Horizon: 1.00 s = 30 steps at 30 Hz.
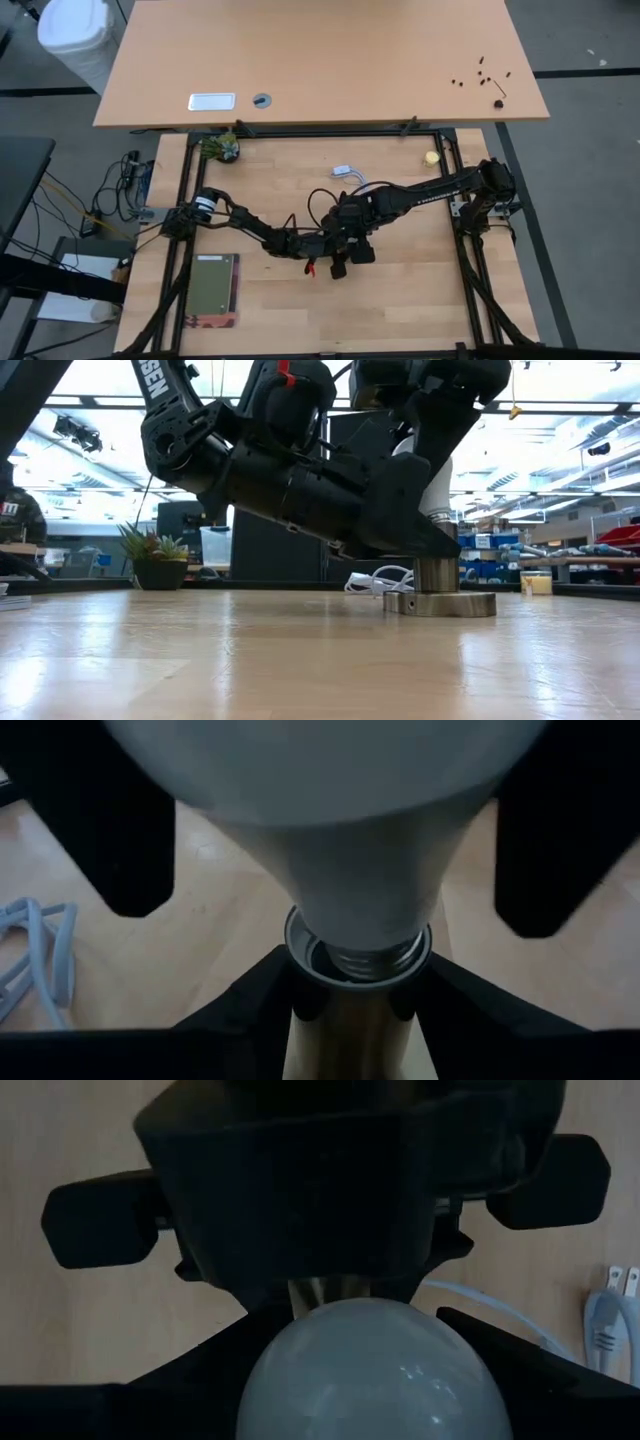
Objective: Screw lightbulb
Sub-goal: Insert the lightbulb into the lamp
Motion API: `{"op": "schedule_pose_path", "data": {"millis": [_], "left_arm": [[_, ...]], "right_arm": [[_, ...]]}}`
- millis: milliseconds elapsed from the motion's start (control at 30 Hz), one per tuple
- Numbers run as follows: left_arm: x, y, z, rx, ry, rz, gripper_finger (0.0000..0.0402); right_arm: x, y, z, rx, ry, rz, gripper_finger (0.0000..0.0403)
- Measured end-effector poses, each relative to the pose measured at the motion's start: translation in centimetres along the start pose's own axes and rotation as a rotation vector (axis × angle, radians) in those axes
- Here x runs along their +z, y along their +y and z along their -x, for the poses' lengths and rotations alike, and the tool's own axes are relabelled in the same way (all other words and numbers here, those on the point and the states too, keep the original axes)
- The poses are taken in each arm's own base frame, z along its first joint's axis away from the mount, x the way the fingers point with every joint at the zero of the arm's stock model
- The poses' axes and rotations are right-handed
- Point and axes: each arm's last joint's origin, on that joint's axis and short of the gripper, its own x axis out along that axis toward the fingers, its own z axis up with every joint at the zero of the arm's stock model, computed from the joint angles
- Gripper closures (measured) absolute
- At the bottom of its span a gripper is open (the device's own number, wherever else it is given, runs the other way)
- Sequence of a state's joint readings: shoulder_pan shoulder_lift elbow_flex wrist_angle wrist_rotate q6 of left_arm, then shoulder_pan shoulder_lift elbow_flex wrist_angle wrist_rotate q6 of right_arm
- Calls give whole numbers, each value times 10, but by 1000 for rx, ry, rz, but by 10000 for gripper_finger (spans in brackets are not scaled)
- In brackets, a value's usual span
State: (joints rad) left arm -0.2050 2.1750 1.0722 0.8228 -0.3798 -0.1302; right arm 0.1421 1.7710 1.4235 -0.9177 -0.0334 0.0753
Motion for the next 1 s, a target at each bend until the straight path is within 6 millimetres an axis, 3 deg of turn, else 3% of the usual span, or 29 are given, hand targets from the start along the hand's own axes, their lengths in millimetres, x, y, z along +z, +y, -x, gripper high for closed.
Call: {"op": "schedule_pose_path", "data": {"millis": [167,500,1000], "left_arm": [[-1,0,0,2,17,-2,216],[-2,-8,3,-35,19,-1,215],[0,-14,4,-264,5,-26,215]], "right_arm": [[-3,2,5,3,-2,32,124],[-33,5,10,51,-60,63,124],[-21,18,17,59,-36,393,124]]}}
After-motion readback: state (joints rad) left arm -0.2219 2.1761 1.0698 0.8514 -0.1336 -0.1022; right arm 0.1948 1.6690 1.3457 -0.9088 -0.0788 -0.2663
